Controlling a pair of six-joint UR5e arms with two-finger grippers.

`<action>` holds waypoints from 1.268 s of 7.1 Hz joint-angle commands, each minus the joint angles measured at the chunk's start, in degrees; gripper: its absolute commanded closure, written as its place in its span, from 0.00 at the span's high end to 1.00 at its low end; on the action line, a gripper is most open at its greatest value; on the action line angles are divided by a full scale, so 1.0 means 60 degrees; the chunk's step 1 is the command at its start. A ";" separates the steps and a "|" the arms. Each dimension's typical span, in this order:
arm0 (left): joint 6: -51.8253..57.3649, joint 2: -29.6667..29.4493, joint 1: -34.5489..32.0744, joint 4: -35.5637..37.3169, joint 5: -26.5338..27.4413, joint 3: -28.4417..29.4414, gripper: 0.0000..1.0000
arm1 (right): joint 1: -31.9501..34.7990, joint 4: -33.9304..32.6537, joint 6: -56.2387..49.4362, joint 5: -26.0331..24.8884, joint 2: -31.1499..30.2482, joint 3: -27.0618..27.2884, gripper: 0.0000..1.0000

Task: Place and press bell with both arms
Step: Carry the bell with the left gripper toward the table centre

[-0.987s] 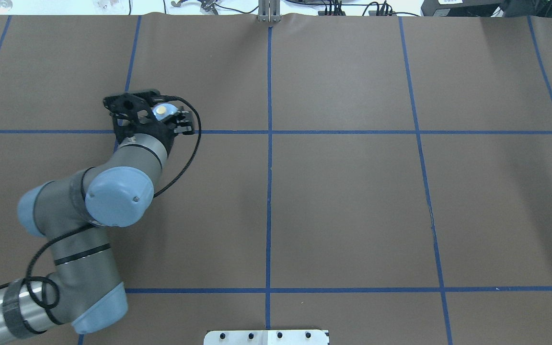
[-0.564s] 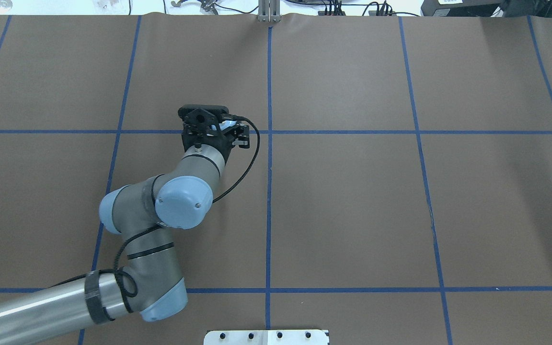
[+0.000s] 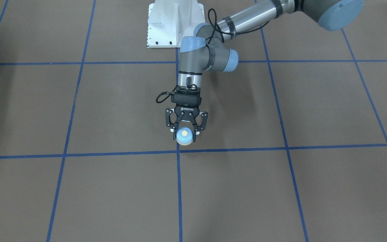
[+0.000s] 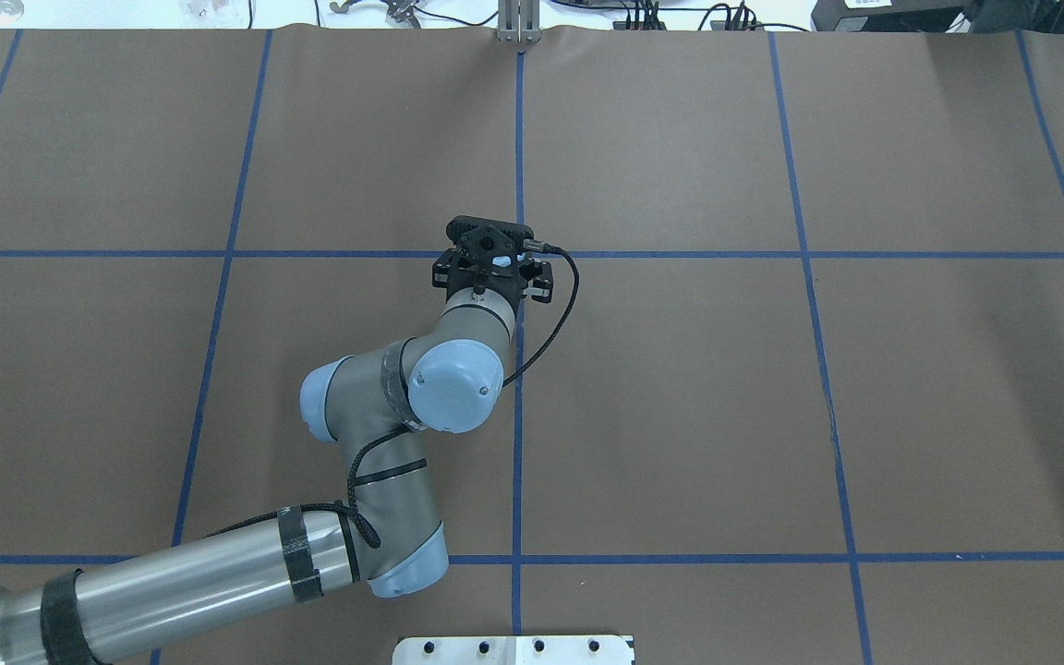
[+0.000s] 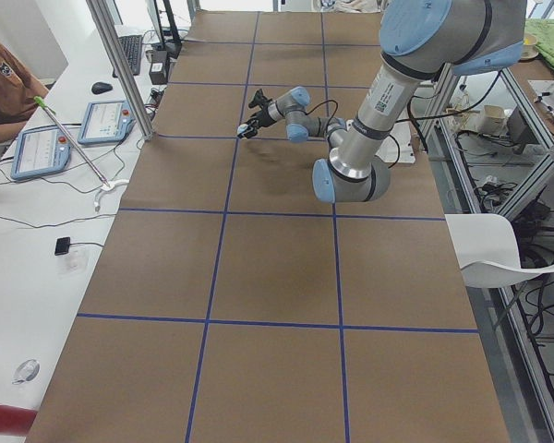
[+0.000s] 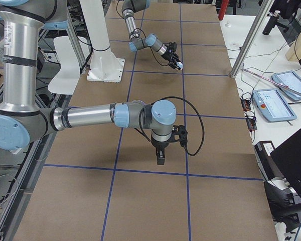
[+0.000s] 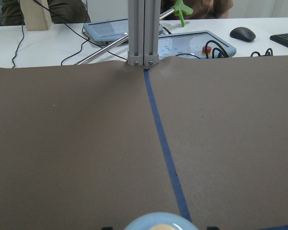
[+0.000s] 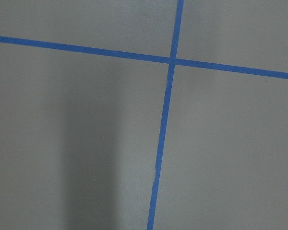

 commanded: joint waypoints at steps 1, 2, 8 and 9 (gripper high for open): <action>0.0095 -0.0229 0.0237 -0.0147 -0.0090 0.0412 0.00 | 0.0000 -0.0015 0.0000 0.0000 -0.0013 -0.0015 1.00; 0.0095 -0.0404 0.0252 -0.0162 -0.0090 0.0661 0.00 | 0.0000 -0.0015 0.0000 -0.0014 -0.0014 -0.0015 1.00; 0.0066 -0.0567 0.0311 -0.0205 -0.0061 0.0766 0.99 | 0.0000 0.0000 -0.0015 -0.0117 0.0016 -0.0030 1.00; 0.0008 -0.0581 0.0253 -0.0452 -0.0046 0.0752 1.00 | 0.0000 0.0000 -0.0015 -0.0103 0.0016 -0.0015 1.00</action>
